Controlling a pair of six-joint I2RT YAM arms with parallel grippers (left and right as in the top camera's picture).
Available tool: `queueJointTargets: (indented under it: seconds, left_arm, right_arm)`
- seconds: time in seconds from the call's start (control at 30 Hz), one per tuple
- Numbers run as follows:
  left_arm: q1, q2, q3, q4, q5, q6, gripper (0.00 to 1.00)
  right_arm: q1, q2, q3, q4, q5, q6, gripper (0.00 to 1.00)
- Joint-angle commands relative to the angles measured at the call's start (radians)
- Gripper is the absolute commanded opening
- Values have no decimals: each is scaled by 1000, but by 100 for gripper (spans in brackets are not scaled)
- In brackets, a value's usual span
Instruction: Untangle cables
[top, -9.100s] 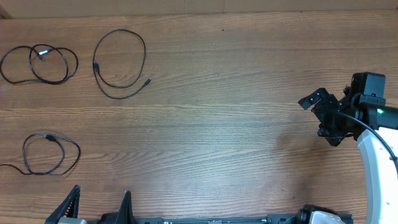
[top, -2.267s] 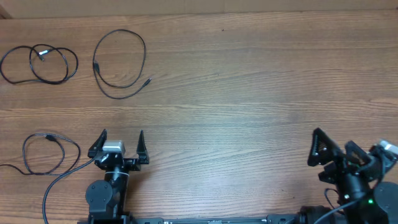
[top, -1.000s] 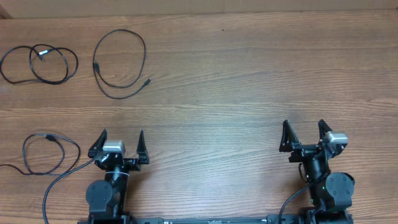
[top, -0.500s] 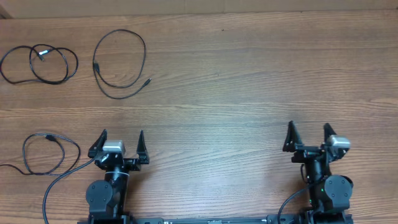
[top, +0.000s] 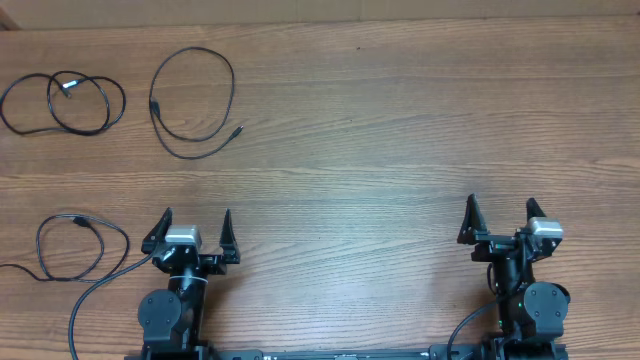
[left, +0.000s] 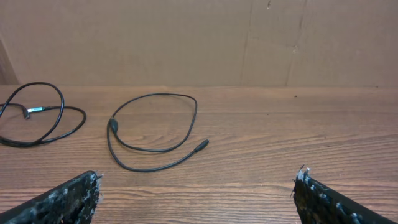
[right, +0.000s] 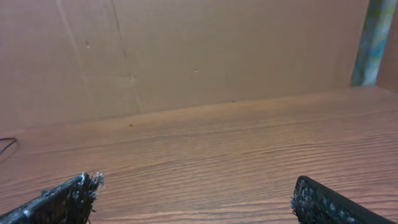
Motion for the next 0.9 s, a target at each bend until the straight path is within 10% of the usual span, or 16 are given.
queueJointTargets:
  seconds: [0.0, 0.87]
  left_arm:
    - [-7, -12, -7, 1, -10, -18, 99]
    - [-7, -12, -7, 1, -10, -18, 100]
  right_arm:
    - [-10, -12, -11, 1, -23, -12, 100]
    - [-16, -12, -12, -3, -48, -143, 100]
